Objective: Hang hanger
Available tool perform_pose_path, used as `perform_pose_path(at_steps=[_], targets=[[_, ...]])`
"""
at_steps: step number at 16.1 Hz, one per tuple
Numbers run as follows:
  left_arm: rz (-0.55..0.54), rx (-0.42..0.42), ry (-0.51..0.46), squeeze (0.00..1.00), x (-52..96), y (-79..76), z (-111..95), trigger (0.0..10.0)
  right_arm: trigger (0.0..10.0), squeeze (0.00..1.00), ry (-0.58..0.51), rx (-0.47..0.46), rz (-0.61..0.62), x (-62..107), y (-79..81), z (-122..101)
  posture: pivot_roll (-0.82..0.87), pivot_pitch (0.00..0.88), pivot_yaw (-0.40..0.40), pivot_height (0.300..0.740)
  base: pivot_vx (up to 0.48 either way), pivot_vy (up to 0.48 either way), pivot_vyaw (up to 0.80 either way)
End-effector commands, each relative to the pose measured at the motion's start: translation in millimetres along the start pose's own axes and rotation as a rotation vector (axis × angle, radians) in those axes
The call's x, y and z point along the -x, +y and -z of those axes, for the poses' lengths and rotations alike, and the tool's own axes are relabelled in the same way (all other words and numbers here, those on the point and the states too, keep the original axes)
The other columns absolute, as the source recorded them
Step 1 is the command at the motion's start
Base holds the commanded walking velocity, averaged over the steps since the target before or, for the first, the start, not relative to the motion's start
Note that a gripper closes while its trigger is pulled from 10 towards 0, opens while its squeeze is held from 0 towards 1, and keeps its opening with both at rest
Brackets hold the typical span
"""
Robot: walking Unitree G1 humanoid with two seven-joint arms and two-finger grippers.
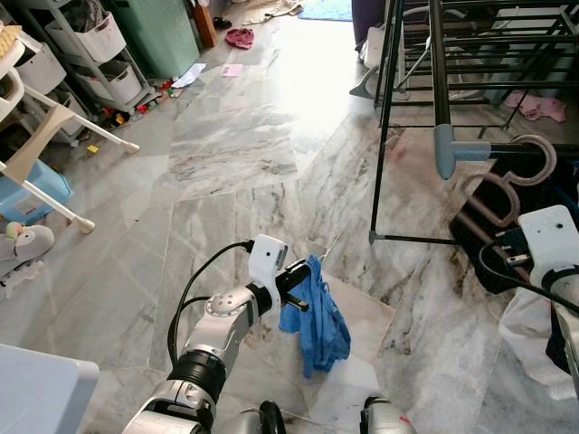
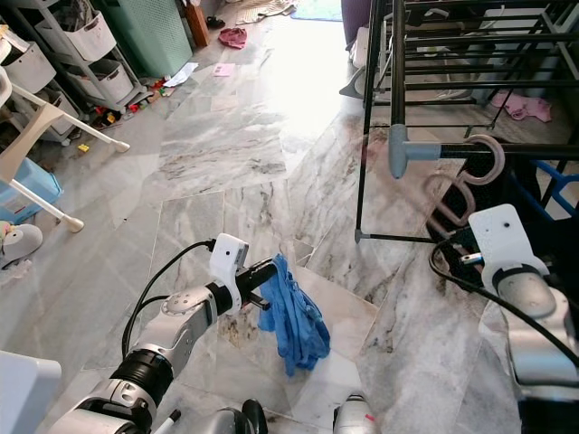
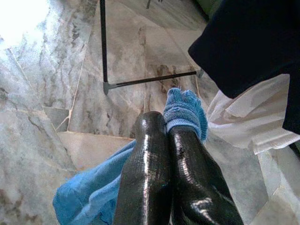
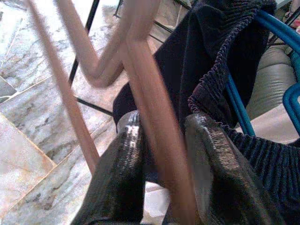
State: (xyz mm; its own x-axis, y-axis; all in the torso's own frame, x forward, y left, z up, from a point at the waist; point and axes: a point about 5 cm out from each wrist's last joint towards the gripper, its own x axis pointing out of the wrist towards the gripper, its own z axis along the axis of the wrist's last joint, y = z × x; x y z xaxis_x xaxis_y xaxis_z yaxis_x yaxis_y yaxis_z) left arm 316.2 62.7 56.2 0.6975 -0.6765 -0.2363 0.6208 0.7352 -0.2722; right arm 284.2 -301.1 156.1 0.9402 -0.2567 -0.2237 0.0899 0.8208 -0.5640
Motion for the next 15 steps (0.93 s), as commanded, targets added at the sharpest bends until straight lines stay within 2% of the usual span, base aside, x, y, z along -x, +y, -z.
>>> perform_pose_path(at_steps=[1, 4, 7, 10, 11, 13, 14, 15], targets=[[-0.021, -0.005, 0.002, 0.00, 2.7, 4.6, 1.5, 10.0, 10.0, 0.00, -0.005, 0.020, -0.006, -1.2, 2.1, -1.6, -0.30, 0.184, 0.150, 0.740, 0.000, 0.000, 0.00], [-0.023, -0.006, 0.003, 0.00, 2.7, 4.8, 1.4, 10.0, 10.0, 0.00, -0.036, 0.029, -0.026, -6.2, 1.1, -10.8, -0.30, 0.182, 0.146, 0.740, 0.000, 0.000, 0.00], [-0.028, -0.004, 0.003, 0.00, 3.8, 5.5, 3.2, 10.0, 10.0, 0.00, -0.069, -0.008, -0.052, -7.1, 0.2, -20.1, -0.30, 0.182, 0.144, 0.740, 0.000, 0.000, 0.00], [-0.026, -0.005, 0.003, 0.00, 3.6, 5.2, 2.8, 10.0, 10.0, 0.00, -0.065, -0.006, -0.059, -8.4, -0.3, -18.8, -0.30, 0.182, 0.143, 0.740, 0.000, 0.000, 0.00], [-0.024, -0.006, 0.003, 0.00, 3.5, 5.2, 2.5, 10.0, 7.8, 0.00, -0.069, -0.008, -0.065, -9.0, -0.4, -20.3, -0.30, 0.180, 0.145, 0.740, 0.000, 0.000, 0.00], [-0.023, -0.008, 0.003, 0.00, 3.4, 5.2, 2.4, 10.0, 9.5, 0.00, -0.081, -0.006, -0.079, -9.7, -0.1, -24.3, -0.30, 0.180, 0.145, 0.740, 0.000, 0.000, 0.00], [-0.023, -0.009, 0.003, 0.00, 3.3, 5.2, 2.2, 10.0, 8.5, 0.00, -0.086, -0.003, -0.089, -9.9, 0.0, -25.6, -0.30, 0.178, 0.145, 0.740, 0.000, 0.000, 0.00], [-0.024, -0.009, 0.002, 0.00, 3.4, 5.4, 2.1, 10.0, 10.0, 0.00, -0.091, 0.006, -0.112, -9.2, 1.6, -26.6, -0.30, 0.178, 0.145, 0.740, 0.000, 0.000, 0.00]])
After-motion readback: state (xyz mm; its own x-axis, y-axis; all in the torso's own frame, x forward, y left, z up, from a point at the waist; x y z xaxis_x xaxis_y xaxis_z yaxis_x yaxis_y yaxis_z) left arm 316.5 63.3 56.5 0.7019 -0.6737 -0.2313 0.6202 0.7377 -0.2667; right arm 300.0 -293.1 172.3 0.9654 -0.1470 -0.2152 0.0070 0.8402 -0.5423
